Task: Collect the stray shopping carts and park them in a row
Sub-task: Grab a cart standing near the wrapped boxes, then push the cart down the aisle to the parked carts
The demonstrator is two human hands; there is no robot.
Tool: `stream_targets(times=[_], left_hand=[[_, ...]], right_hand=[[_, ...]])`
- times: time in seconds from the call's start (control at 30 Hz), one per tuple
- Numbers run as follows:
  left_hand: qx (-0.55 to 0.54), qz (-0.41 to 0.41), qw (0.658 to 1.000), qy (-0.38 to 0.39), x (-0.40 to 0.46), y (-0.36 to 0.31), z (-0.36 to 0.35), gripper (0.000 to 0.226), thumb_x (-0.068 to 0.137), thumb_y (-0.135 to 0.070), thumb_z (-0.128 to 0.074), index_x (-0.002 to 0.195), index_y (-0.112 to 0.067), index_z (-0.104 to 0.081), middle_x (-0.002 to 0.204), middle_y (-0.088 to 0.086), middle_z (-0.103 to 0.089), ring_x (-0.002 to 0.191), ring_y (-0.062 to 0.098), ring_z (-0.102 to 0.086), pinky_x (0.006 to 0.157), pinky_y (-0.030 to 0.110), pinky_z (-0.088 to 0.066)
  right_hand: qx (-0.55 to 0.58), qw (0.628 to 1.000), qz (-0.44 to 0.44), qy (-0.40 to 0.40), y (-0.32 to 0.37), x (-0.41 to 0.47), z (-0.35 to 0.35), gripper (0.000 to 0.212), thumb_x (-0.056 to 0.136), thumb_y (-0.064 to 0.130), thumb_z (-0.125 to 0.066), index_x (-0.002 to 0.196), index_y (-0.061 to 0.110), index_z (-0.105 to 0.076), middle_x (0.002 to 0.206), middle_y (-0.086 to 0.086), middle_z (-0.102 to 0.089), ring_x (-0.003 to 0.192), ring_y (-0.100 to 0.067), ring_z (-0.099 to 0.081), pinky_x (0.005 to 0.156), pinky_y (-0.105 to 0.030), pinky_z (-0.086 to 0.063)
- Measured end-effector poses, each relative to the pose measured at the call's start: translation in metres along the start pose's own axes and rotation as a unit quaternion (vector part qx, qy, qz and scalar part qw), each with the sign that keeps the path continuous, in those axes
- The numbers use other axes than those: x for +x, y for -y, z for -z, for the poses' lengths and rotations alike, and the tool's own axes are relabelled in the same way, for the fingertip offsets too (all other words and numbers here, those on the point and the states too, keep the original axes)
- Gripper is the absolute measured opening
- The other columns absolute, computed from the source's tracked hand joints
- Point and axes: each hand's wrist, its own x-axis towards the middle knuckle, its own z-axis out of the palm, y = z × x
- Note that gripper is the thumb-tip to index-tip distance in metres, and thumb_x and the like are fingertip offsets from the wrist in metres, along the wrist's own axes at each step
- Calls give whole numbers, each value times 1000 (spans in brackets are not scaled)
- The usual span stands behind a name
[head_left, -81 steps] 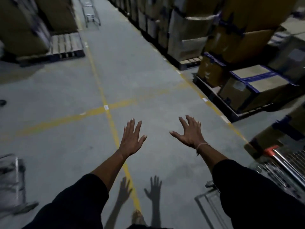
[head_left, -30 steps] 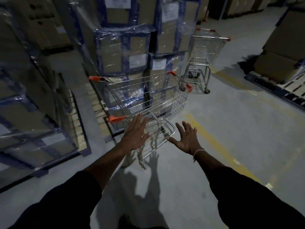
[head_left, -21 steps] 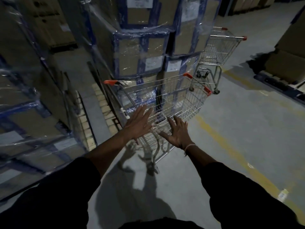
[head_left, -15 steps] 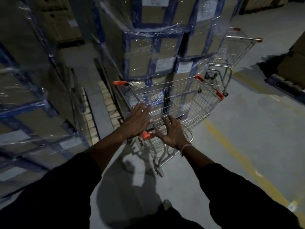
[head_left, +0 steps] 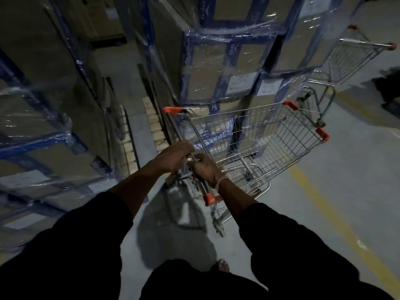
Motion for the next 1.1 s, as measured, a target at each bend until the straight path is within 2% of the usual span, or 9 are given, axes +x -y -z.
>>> stream_targets(times=[0.07,0.17,0.33,0.43,0.53,0.67,0.83,0.97,1.1], left_hand=[[39,-31,998,39,9,16,-1,56,77,-6,-53,132,-14,-60,141,11,-56,138,32,-45,109,58,-39],[84,-81,992,54,23,38,1,59,71,-4,-69,129,-11,-64,136,14,-59,137,34,-42,111,62,-34],[102,-153,982,34,46,58,6,46,79,-42,-70,115,-13,-71,112,14,-68,120,39,-58,116,65,-26],[102,-183,976,63,47,57,8,68,83,-80,-51,120,-25,-67,117,4,-65,122,28,-53,122,54,-10],[81,-198,970,114,48,48,14,84,81,-94,-28,122,-29,-63,123,3,-64,125,26,-52,119,48,-18],[112,-207,964,123,53,39,10,89,78,-98,-10,113,-34,-61,114,0,-68,119,27,-58,116,52,-25],[159,-83,974,141,42,5,10,114,52,-114,-16,94,-23,-69,113,8,-72,118,31,-60,116,65,-21],[169,-68,975,128,23,-23,3,112,46,-115,-12,74,-19,-63,94,8,-72,93,27,-63,103,54,-34],[180,-46,978,94,-3,-57,-8,116,50,-114,-15,83,-18,-71,95,11,-71,94,29,-62,106,57,-30]], right_hand=[[35,999,-13,-6,0,8,-8,20,84,39,-65,78,22,-72,74,5,-67,70,-17,-61,75,-42,-54],[28,997,-73,17,4,5,-17,31,104,42,-50,106,16,-68,91,-7,-68,79,-27,-62,74,-32,-49],[-32,993,-88,-68,3,-4,-23,57,107,56,-44,78,12,-64,58,-4,-61,44,-16,-54,44,-22,-39],[-88,988,-90,-94,-5,-22,-19,60,107,58,-42,73,14,-63,62,-4,-64,52,-17,-57,60,-27,-49],[-150,977,-94,-118,-16,-37,-14,67,105,67,-38,82,10,-66,84,-19,-72,73,-28,-63,78,-40,-54],[-230,952,-108,-170,-26,-61,-11,74,99,79,-32,65,17,-53,67,-9,-60,66,-29,-58,75,-42,-54],[-257,935,-168,-180,-35,-93,-8,90,84,96,-25,65,14,-58,64,-8,-62,66,-29,-64,72,-41,-55],[-282,915,-205,-203,-41,-125,-7,88,83,96,-31,59,13,-52,59,-6,-57,61,-25,-60,66,-37,-46],[-319,894,-229,-215,-52,-156,-2,94,76,101,-27,58,12,-53,61,-7,-62,61,-24,-62,61,-33,-42]])
